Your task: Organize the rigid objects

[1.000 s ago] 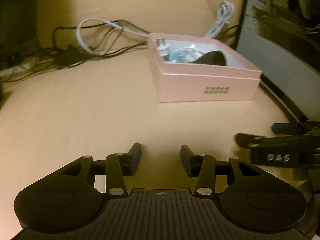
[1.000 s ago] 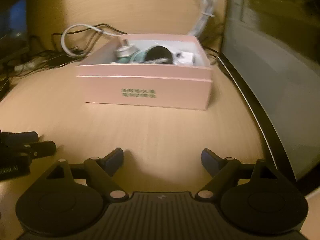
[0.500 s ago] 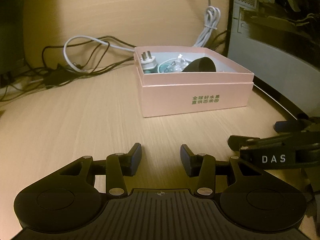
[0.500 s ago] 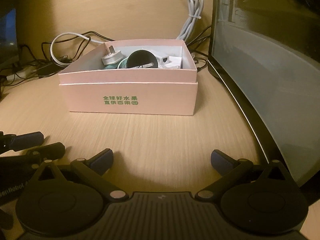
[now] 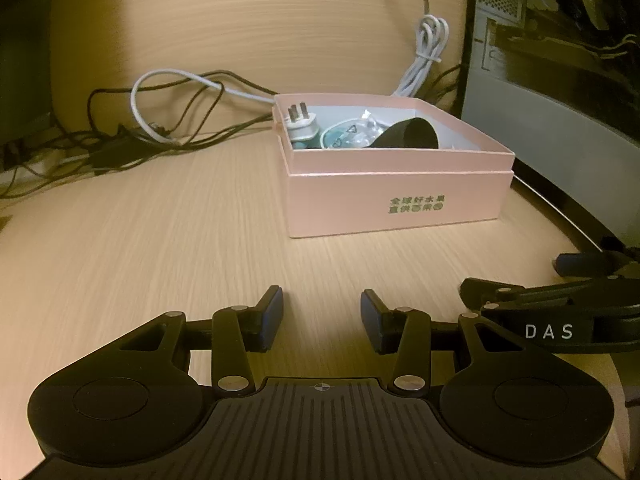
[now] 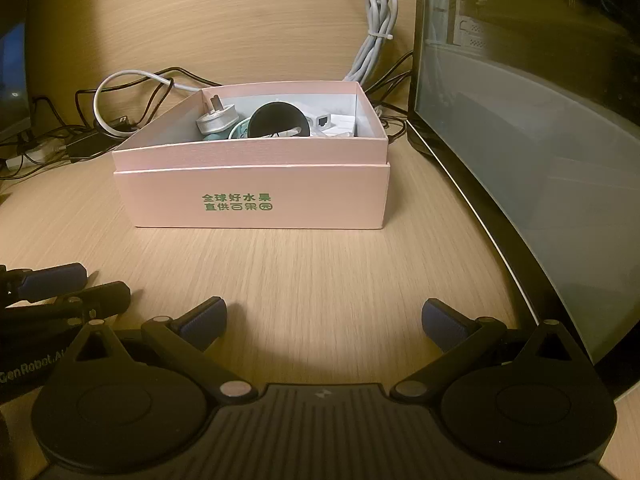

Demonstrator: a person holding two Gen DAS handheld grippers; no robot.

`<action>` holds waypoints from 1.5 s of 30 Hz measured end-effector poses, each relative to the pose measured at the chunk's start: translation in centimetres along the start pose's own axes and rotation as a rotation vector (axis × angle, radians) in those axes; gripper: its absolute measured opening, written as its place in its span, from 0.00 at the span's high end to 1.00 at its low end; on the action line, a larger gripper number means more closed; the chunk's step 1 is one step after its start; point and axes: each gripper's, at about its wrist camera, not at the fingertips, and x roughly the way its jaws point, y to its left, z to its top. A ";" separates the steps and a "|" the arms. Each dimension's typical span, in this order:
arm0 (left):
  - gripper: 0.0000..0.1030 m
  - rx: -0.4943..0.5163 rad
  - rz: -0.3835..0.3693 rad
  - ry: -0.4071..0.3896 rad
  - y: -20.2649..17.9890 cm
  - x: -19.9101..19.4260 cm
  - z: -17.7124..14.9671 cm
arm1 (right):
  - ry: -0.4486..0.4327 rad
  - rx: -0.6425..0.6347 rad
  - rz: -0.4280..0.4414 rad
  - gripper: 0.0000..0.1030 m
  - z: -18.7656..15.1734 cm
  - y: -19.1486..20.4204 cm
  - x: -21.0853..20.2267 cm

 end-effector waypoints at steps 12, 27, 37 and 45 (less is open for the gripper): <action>0.54 0.004 0.008 0.001 -0.3 0.1 0.0 | 0.000 0.000 0.000 0.00 0.0 0.0 0.0; 0.54 0.002 0.007 0.001 -0.2 0.1 0.0 | 0.000 0.000 0.000 0.00 0.0 0.0 0.0; 0.54 0.001 0.006 0.001 -0.3 0.1 0.0 | 0.000 0.000 0.000 0.00 0.0 0.0 0.0; 0.54 0.008 0.012 0.002 -0.3 0.1 -0.1 | 0.000 0.000 0.000 0.00 0.0 0.0 0.0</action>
